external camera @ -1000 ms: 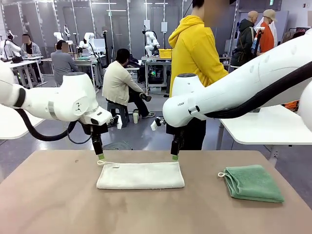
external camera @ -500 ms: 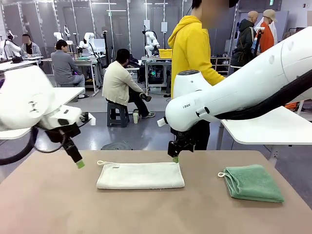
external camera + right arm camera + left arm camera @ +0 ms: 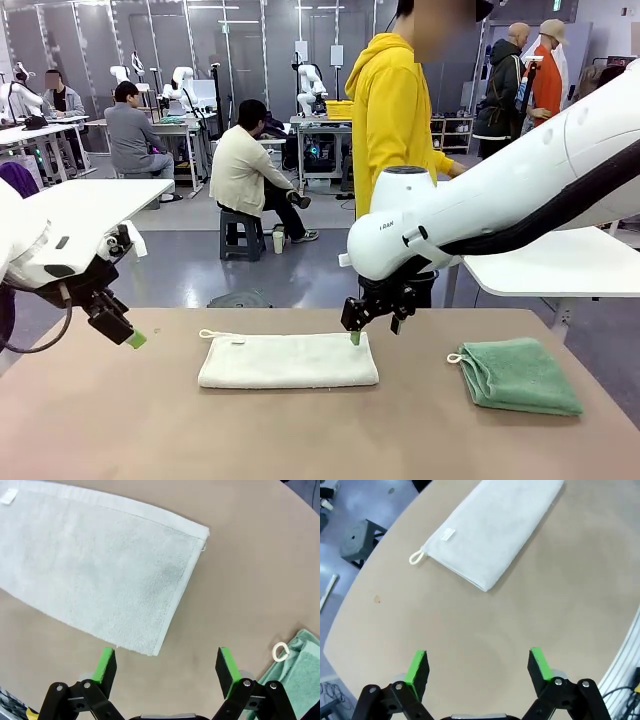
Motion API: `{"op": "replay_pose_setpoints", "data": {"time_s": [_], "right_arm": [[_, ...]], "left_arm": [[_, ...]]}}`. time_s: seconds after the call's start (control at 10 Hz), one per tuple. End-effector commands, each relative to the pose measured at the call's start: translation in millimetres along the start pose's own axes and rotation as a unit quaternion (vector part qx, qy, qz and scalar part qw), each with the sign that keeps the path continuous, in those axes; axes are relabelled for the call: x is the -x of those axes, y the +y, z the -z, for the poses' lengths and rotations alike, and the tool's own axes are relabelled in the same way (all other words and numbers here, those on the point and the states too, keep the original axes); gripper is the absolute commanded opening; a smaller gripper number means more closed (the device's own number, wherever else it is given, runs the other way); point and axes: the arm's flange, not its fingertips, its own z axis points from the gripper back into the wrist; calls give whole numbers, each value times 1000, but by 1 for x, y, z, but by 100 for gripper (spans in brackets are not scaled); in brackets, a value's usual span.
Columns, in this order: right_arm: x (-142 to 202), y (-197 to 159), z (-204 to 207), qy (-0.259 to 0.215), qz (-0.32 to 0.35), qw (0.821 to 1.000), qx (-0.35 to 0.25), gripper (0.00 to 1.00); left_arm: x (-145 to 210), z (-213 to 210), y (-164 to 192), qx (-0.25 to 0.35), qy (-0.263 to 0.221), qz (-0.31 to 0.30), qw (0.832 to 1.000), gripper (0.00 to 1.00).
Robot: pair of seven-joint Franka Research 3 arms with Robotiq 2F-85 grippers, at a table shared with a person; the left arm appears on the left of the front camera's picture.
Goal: Fold the towels and place them in the basket.
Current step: When a person lays out a Towel with hook on the table, fold it in half twice.
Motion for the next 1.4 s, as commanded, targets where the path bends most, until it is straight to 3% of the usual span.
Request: {"op": "replay_pose_setpoints", "data": {"time_s": [0.0,0.1,0.4,0.8,1.3], "right_arm": [[-8,2,8,-14,-9,1000,15,100],[0,0,0,0,0,1000,0,100],[-2,-2,6,-1,1,1000,0,100],[-19,-7,41,12,110,994,-10,100],[-33,-4,67,0,166,986,-10,100]], "left_arm": [[32,10,-18,20,-30,42,998,100],[0,0,0,0,0,0,1000,100],[0,0,0,0,0,0,1000,100],[0,0,0,0,0,0,1000,100],[0,0,0,0,0,0,1000,100]]}}
